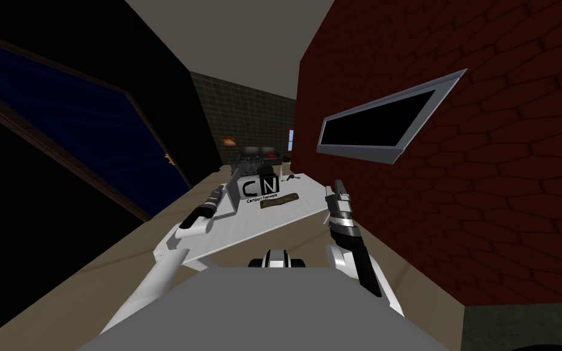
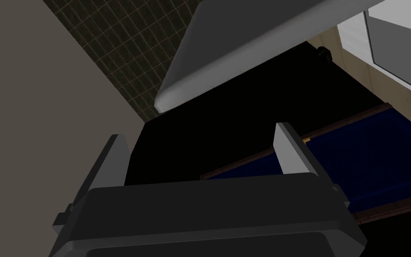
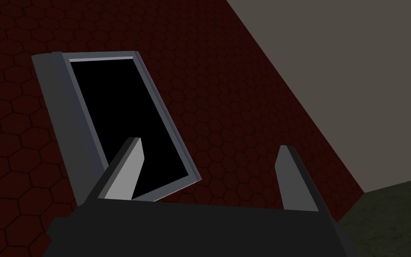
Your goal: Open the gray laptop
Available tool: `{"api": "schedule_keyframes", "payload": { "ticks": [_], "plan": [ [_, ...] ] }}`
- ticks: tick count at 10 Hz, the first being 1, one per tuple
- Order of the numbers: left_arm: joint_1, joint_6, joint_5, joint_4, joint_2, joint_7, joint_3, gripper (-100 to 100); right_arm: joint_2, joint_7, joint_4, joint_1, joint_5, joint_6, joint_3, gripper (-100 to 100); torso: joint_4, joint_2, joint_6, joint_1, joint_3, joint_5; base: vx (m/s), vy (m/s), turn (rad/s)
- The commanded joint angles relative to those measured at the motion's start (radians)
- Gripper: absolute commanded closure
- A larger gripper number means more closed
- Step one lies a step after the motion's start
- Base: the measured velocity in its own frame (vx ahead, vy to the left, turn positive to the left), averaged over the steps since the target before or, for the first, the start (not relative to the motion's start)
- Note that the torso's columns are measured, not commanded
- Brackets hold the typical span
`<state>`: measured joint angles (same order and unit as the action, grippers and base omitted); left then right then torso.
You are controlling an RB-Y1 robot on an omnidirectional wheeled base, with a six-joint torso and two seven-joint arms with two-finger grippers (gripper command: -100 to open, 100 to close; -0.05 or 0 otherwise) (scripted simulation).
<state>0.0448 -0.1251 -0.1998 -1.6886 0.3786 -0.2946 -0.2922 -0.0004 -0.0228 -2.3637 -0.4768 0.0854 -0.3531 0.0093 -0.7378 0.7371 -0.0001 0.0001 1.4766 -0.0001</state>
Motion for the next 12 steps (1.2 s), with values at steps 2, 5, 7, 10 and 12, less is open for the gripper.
{"api": "schedule_keyframes", "payload": {
  "ticks": [2,5,7,10,12],
  "plan": [
    [-0.045,-0.079,-0.024,0.065,0.047,-0.039,-0.025,-100,0.0,0.0,0.0,0.0,0.0,0.0,0.0,0,0.0,0.002,0.0,0.0,-0.001,0.0,0.048,-0.104,-0.02],
    [-0.051,-0.093,-0.032,0.075,0.064,-0.045,-0.031,-100,0.0,0.0,0.0,0.0,0.0,0.0,0.0,0,-0.001,0.002,0.0,0.001,-0.001,0.0,0.028,-0.075,-0.008],
    [-0.052,-0.096,-0.032,0.077,0.066,-0.046,-0.031,100,0.0,0.0,0.0,0.0,0.0,0.0,0.0,0,-0.001,0.002,0.0,0.003,-0.001,0.001,0.002,-0.004,0.0],
    [-0.068,-0.079,-0.085,0.092,0.024,0.011,-0.037,100,0.0,0.0,0.0,0.0,0.0,0.0,0.0,0,0.0,0.003,-0.003,0.01,-0.002,0.005,-0.053,0.137,0.0],
    [-0.08,-0.065,-0.124,0.104,-0.008,0.054,-0.041,100,0.0,0.0,0.0,0.0,0.0,0.0,0.0,0,0.002,0.001,-0.004,0.009,-0.001,0.006,-0.066,0.176,0.019]
  ]
}}
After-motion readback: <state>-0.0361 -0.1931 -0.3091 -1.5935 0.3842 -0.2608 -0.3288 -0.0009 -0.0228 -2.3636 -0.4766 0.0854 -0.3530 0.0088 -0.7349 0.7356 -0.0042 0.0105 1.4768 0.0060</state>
